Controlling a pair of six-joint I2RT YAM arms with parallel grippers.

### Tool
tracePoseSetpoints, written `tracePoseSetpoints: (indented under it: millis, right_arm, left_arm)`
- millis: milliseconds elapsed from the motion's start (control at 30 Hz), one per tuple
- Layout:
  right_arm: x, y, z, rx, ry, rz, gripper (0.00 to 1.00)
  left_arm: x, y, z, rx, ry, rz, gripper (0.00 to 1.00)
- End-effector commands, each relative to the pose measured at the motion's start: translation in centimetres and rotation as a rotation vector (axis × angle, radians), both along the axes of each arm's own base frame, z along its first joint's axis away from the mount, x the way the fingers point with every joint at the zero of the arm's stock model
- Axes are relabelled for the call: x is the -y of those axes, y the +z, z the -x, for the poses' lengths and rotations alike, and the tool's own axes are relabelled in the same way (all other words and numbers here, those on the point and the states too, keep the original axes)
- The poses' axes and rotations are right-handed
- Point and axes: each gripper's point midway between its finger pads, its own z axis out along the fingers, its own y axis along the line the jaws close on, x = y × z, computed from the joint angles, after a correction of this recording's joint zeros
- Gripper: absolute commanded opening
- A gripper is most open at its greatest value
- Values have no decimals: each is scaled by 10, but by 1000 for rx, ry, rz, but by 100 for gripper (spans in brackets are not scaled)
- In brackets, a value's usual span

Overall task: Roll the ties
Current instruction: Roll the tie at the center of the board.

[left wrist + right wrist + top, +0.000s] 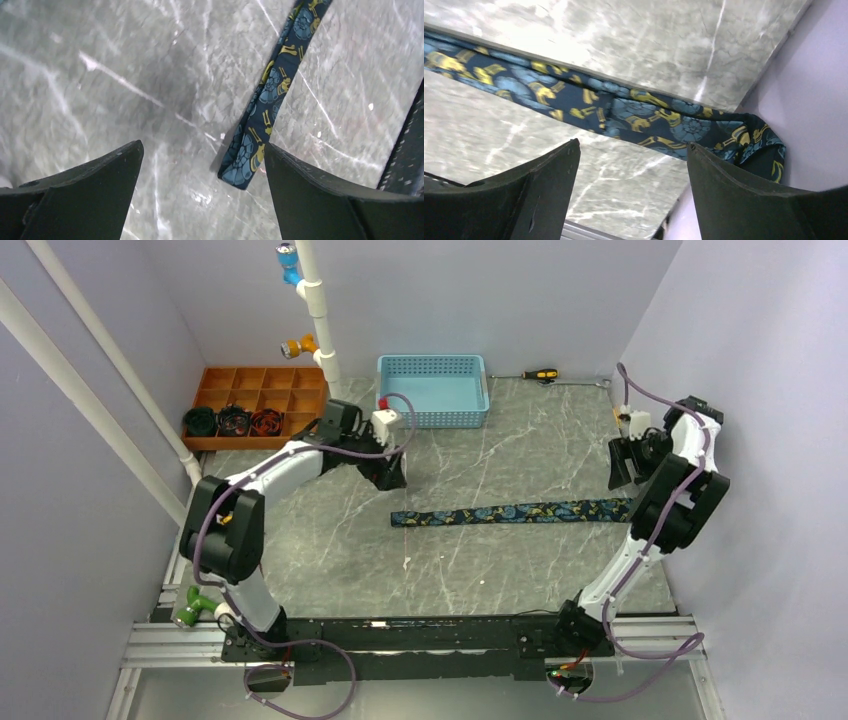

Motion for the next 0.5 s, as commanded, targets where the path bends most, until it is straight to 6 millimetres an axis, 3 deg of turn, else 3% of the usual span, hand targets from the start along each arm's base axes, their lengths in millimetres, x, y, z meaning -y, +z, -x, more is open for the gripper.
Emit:
tracePoseSetpoints:
  millis: [0, 200, 333, 467]
  right_arm:
    - [-53, 58, -21, 177, -8, -124, 77]
    - [-155, 78, -44, 255, 48, -254, 67]
    - [-229, 76, -39, 227, 96, -378, 60]
    - [-308, 65, -33, 188, 180, -501, 42]
  left_arm:
    - [-9, 8, 10, -235, 213, 152, 93]
    - [-35, -25, 39, -393, 342, 177, 78]
    - [-43, -40, 53, -460, 383, 205, 60]
    - [-39, -46, 56, -497, 372, 240, 49]
